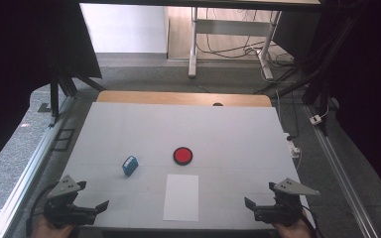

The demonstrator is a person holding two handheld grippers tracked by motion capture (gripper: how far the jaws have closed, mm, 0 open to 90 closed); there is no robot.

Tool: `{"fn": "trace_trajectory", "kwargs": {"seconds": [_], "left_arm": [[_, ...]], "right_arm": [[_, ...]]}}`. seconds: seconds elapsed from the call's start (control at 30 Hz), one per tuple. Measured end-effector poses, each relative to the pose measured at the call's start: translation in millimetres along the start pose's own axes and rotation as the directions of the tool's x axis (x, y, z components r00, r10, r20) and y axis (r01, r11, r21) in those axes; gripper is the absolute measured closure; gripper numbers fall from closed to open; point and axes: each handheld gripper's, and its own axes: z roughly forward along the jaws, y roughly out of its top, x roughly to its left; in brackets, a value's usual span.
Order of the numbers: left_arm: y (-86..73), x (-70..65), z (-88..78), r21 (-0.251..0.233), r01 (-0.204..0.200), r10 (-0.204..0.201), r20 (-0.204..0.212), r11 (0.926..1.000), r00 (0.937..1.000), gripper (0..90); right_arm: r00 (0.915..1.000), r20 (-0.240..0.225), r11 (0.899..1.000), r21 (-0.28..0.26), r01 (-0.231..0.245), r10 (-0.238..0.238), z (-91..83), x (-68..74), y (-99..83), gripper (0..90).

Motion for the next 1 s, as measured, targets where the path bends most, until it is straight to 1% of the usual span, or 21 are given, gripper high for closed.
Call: {"fn": "trace_trajectory", "kwargs": {"seconds": [0.07, 0.17, 0.23, 0.27, 0.3, 0.37, 0.43, 0.53, 0.63, 0.7, 0.8, 1.0], "left_arm": [[0.2, -0.1, 0.3, -0.001, 0.003, -0.003, -0.005, 1.0, 1.0, 0.0], [0.2, 0.4, -0.1, -0.006, 0.007, -0.007, -0.008, 1.0, 0.9999, 0.0], [0.4, 0.7, 0.0, -0.009, 0.008, -0.008, -0.001, 0.9999, 1.0, 0.0], [0.7, 0.8, 0.3, -0.011, 0.003, -0.003, 0.002, 0.9999, 1.0, 0.0], [1.2, 0.6, 1.2, -0.015, -0.007, 0.007, 0.018, 0.9999, 0.9998, 0.0], [1.3, 0.1, 1.4, -0.015, -0.009, 0.01, 0.021, 0.9999, 0.9997, 0.0], [1.2, -0.7, 1.7, -0.009, -0.013, 0.013, 0.015, 0.9999, 0.9998, 0.0], [0.8, 0.0, 1.6, -0.009, 0.004, -0.004, 0.012, 0.9999, 0.9999, 0.0], [0.6, 0.7, 1.6, 0.0, 0.016, -0.016, 0.006, 0.9999, 0.9999, 0.0], [0.7, 1.5, 2.1, 0.006, 0.025, -0.025, 0.01, 0.9997, 0.9996, 0.0], [0.6, 3.5, 2.2, 0.023, 0.034, -0.034, 0.019, 0.9992, 0.9992, 0.0], [0.7, 4.1, 2.3, 0.025, 0.038, -0.039, 0.023, 0.999, 0.999, 0.0]], "right_arm": [[0.9998, -0.005, 1.0, 0.008, 0.019, -0.019, 0.5, 2.2, 0.2, 0.0], [0.9996, -0.006, 1.0, 0.008, 0.026, -0.026, 0.4, 3.4, 0.0, 0.0], [0.9996, -0.009, 1.0, 0.007, 0.027, -0.027, 0.1, 3.3, -0.1, 0.0], [0.9996, -0.011, 1.0, 0.008, 0.024, -0.024, 0.3, 3.1, 0.0, 0.0], [0.9996, -0.015, 1.0, 0.009, 0.024, -0.023, 0.6, 2.9, 0.2, 0.0], [0.9993, -0.027, 1.0, 0.012, 0.025, -0.025, 1.3, 2.3, 0.6, 0.0], [0.9991, -0.034, 1.0, 0.012, 0.023, -0.023, 1.8, 2.0, 0.8, 0.0], [0.9989, -0.042, 1.0, 0.014, 0.023, -0.022, 1.9, 1.2, 1.1, 0.0], [0.9989, -0.043, 1.0, 0.016, 0.02, -0.019, 2.5, 1.1, 1.4, 0.0], [0.9988, -0.044, 1.0, 0.018, 0.022, -0.022, 2.9, 1.5, 1.7, 0.0], [0.9985, -0.045, 0.999, 0.02, 0.032, -0.031, 2.8, 2.0, 1.9, 0.0], [0.9981, -0.048, 0.999, 0.019, 0.038, -0.037, 2.7, 2.3, 1.8, 0.0]]}}
